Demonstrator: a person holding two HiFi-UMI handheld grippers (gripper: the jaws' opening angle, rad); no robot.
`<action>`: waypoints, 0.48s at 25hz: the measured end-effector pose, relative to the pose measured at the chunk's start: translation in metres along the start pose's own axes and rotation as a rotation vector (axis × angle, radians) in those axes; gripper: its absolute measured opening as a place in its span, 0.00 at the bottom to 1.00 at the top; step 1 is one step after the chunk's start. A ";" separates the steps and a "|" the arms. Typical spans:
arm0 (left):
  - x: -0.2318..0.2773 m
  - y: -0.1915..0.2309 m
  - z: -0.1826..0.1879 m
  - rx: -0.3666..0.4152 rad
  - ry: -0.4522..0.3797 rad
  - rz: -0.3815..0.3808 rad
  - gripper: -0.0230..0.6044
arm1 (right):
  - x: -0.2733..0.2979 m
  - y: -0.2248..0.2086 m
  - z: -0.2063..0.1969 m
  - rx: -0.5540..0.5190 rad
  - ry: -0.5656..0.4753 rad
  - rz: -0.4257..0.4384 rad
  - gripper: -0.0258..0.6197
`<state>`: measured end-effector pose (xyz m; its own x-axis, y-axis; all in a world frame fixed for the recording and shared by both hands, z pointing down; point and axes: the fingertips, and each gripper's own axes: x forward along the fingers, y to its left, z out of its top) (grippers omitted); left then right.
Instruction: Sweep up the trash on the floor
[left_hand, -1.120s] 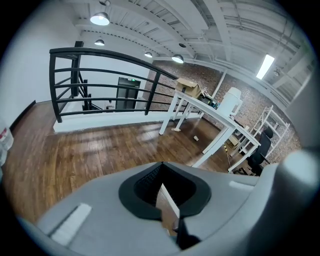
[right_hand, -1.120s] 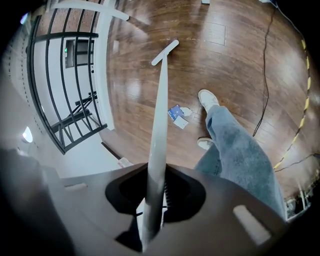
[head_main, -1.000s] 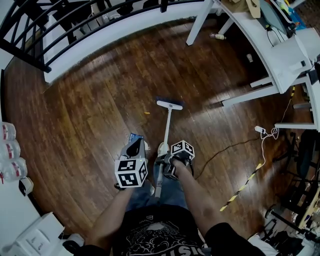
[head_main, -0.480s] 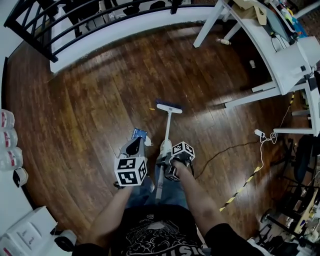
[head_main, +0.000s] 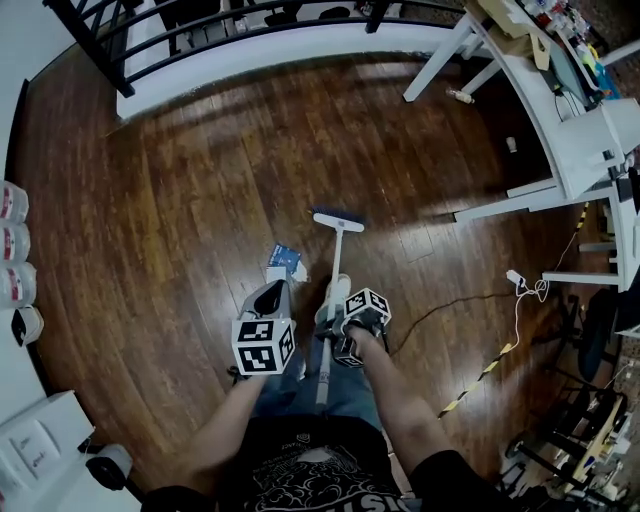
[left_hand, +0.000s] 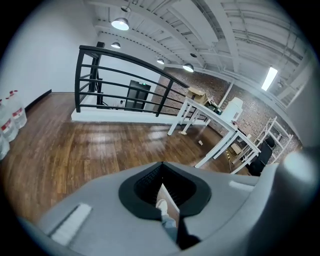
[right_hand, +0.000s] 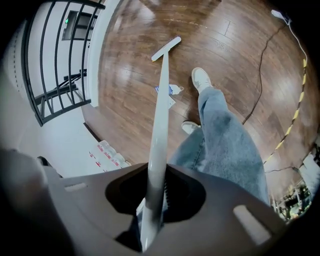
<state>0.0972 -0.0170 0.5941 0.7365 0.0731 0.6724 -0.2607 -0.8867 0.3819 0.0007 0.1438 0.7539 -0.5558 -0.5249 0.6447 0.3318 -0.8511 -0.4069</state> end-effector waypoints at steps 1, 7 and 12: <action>-0.005 0.003 -0.005 -0.007 0.001 0.004 0.04 | 0.003 -0.003 -0.005 -0.004 0.006 -0.010 0.13; -0.032 0.022 -0.027 -0.050 0.005 0.042 0.04 | 0.013 -0.017 -0.032 -0.020 0.029 -0.055 0.13; -0.043 0.023 -0.046 -0.082 0.003 0.060 0.04 | 0.021 -0.024 -0.052 -0.032 0.049 -0.038 0.13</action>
<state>0.0309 -0.0202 0.6030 0.7166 0.0225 0.6971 -0.3543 -0.8492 0.3916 -0.0586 0.1541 0.7430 -0.6042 -0.4903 0.6281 0.2854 -0.8691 -0.4039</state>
